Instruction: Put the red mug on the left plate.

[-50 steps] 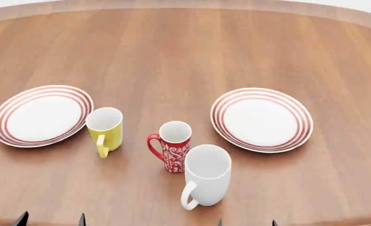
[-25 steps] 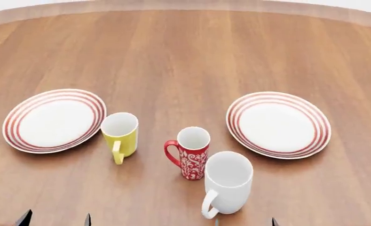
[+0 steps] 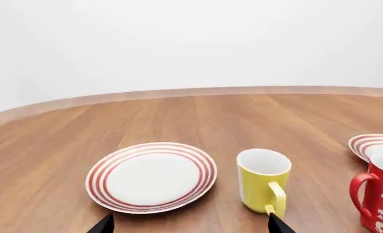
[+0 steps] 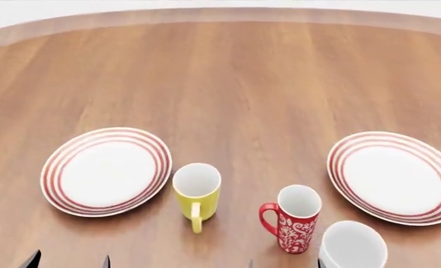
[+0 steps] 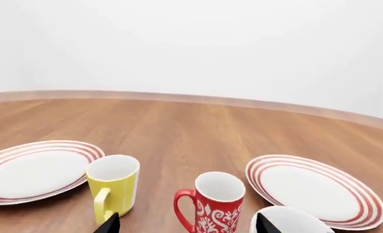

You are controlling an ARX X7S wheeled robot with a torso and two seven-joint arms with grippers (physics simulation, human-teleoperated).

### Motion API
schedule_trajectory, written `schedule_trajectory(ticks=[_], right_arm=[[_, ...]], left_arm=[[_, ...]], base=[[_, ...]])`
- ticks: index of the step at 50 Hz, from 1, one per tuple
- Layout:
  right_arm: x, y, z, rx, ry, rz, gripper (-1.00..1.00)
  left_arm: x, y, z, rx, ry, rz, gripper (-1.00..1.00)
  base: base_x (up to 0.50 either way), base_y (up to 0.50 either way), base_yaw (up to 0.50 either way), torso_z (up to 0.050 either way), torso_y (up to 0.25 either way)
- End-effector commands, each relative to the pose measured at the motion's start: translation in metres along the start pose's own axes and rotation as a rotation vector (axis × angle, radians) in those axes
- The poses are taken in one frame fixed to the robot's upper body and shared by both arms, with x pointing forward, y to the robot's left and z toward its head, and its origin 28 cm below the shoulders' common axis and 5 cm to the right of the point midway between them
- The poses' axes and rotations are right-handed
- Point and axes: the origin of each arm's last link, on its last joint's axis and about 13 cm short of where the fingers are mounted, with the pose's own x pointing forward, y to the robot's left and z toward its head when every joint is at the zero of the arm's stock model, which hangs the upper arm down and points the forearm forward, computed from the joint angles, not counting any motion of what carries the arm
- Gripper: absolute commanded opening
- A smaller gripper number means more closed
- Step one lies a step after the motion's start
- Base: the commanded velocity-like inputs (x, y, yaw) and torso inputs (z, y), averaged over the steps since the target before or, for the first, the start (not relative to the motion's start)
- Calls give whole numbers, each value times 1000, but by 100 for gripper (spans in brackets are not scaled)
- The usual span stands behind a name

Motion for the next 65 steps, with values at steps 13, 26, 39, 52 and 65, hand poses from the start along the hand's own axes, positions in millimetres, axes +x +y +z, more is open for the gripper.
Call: schedule_trajectory(ticks=[13, 26, 39, 52, 65], right_arm=[[-1, 0, 1, -6, -2, 2, 100], [-1, -2, 2, -2, -5, -5, 100], [0, -3, 2, 9, 3, -12, 100], [4, -3, -2, 108, 98, -47, 100], [4, -12, 14, 208, 190, -514, 100]], left_arm=[[-1, 1, 0, 3, 4, -3, 100], [-1, 1, 0, 16, 1, -1, 100], [-1, 1, 0, 17, 0, 0, 100], [-2, 3, 2, 10, -4, 5, 100], [-4, 4, 3, 5, -10, 3, 100]], base=[[306, 415, 0, 0, 0], [319, 413, 0, 0, 0], [390, 340, 0, 0, 0], [228, 32, 0, 0, 0], [0, 0, 0, 0, 0]])
